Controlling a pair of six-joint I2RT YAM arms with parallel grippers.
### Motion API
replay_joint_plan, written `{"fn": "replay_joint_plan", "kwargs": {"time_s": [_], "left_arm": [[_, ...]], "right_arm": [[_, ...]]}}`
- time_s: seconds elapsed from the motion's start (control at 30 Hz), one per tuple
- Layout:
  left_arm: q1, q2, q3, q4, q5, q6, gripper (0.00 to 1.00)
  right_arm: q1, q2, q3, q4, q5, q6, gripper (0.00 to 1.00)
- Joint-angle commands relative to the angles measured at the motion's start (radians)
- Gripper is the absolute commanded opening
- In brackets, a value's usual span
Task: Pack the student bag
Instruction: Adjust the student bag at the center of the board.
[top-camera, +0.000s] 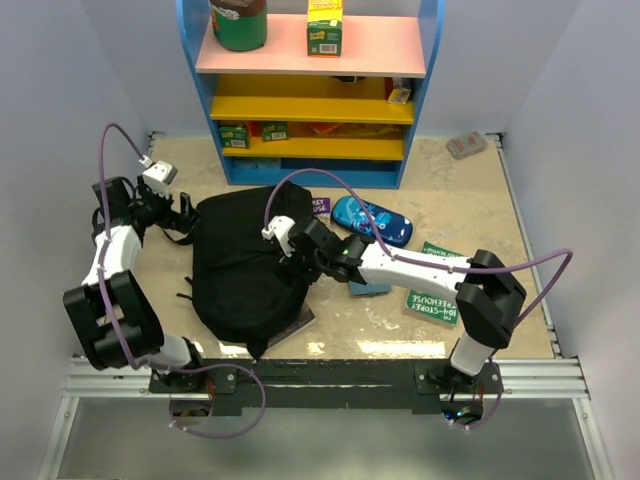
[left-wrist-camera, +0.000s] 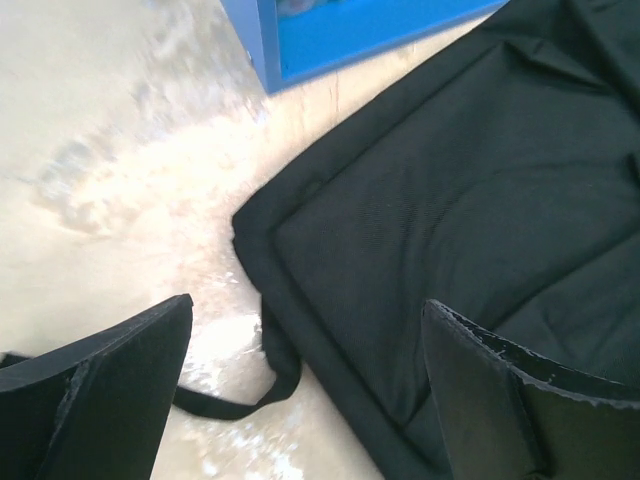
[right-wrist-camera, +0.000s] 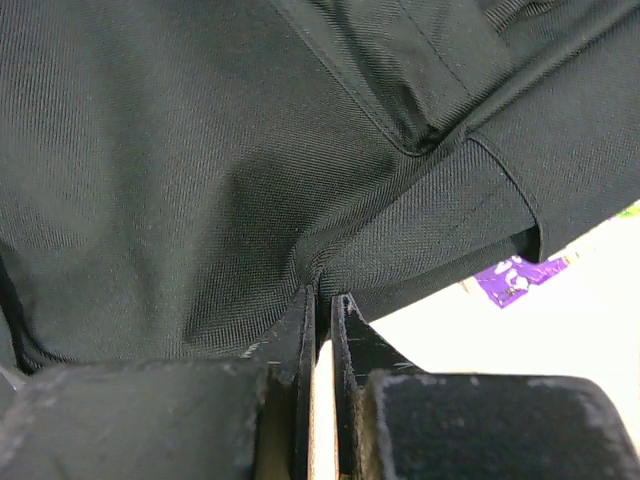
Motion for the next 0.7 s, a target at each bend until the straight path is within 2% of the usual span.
{"fn": "replay_joint_plan", "kwargs": {"time_s": [0.0,0.33,0.5,0.67], "left_arm": [[-0.039,0.099,0.05,0.064,-0.056,-0.095,1.0],[-0.071,0.246,0.051,0.101,-0.215,-0.112,1.0],[-0.082,0.288,0.031,0.119,-0.214,-0.103,1.0],[-0.085,0.337,0.03,0.093,-0.13,-0.087,1.0]], "right_arm": [[0.005,-0.045,0.001,0.064,-0.003,-0.07,0.0],[0.004,-0.008,0.006,0.075,0.003,-0.097,0.0],[0.004,-0.014,0.0,0.081,0.0,-0.1,0.0],[0.005,-0.018,0.012,0.078,-0.002,-0.097,0.0]]}}
